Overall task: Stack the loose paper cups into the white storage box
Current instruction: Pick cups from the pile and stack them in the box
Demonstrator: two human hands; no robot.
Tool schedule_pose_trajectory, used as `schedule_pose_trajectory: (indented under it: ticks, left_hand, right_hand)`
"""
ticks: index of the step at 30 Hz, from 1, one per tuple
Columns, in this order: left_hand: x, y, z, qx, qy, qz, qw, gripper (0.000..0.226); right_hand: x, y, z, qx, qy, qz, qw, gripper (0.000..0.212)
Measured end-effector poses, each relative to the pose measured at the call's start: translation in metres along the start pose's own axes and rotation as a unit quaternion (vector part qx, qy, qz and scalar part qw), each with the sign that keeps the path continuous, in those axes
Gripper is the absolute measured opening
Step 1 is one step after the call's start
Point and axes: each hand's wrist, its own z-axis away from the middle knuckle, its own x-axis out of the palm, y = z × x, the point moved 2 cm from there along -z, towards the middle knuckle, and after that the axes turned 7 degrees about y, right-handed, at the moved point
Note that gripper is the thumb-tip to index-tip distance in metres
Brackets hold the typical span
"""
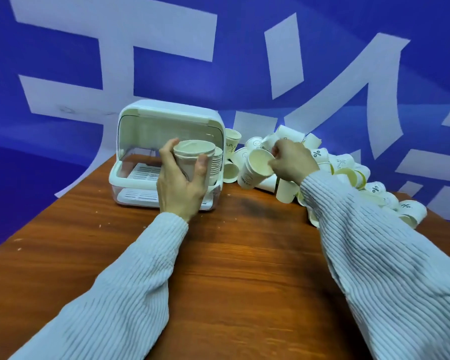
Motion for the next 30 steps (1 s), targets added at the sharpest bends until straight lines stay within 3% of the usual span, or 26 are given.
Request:
schedule_pose_trajectory:
  ticks: [3, 6, 10, 12, 17, 19, 25, 30]
  left_hand:
    - [0.005, 0.0, 0.006, 0.018, -0.024, -0.021, 0.999, 0.066]
    - [0.009, -0.001, 0.01, 0.034, -0.05, -0.039, 0.997, 0.064]
    - [0.009, -0.005, 0.009, 0.032, -0.045, -0.046, 0.997, 0.064]
    - [0.007, -0.006, 0.006, 0.02, -0.032, -0.044, 0.998, 0.065]
    - [0.001, -0.01, 0.001, -0.019, 0.004, -0.012, 1.0, 0.067]
    - [-0.001, -0.012, -0.002, -0.031, 0.018, 0.001, 0.999, 0.066]
    - [-0.002, -0.018, -0.007, -0.056, 0.04, 0.01, 0.998, 0.061]
    - [-0.001, -0.02, -0.008, -0.057, 0.04, 0.011, 0.998, 0.061]
  right_hand:
    - [0.011, 0.025, 0.006, 0.031, -0.026, 0.115, 0.993, 0.019]
    - [0.011, 0.044, 0.002, 0.049, 0.018, 0.151, 0.987, 0.028]
    - [-0.011, 0.037, -0.006, 0.034, 0.191, 0.072, 0.978, 0.022]
    - [-0.022, 0.02, -0.013, 0.035, 0.219, -0.034, 0.975, 0.025]
    - [-0.022, -0.039, -0.027, 0.009, 0.163, -0.277, 0.947, 0.011]
    - [-0.016, -0.062, -0.031, -0.001, 0.14, -0.309, 0.94, 0.012]
    - [0.01, -0.098, -0.043, -0.056, 0.089, -0.182, 0.978, 0.014]
    - [0.034, -0.105, -0.041, -0.04, 0.016, -0.104, 0.994, 0.009]
